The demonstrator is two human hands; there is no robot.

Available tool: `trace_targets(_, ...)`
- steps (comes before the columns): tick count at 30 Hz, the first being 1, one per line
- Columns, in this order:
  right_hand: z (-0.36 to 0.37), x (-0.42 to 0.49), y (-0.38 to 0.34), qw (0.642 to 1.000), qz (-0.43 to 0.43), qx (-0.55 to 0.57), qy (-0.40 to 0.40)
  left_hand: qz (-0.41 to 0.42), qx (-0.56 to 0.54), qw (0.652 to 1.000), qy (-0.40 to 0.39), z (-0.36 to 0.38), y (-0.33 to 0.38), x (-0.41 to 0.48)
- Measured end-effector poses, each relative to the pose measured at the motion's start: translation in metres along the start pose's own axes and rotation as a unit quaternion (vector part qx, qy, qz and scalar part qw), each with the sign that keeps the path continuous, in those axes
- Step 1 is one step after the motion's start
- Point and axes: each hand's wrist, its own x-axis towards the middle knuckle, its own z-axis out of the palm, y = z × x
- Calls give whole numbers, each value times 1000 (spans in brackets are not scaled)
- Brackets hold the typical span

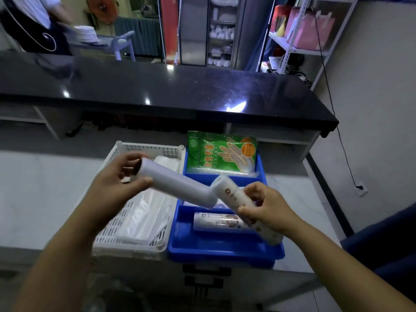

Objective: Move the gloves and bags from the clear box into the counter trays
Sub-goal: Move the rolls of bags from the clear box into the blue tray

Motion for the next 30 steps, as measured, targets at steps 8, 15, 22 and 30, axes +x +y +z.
trace_targets(8,39,5,11,944,-100,-290,-122,-4,47,990,132,-26,-6,-7)
trace_targets(15,57,8,21,913,-127,-350,-166,-25,-45,995,90,-11,-7,-9)
trace_targets(22,30,10,4,969,-127,-209,33,-41,-9,997,58,15,-8,-3)
trace_targets(30,26,6,-29,956,-177,-231,45,-44,-26,998,-39,80,6,-3)
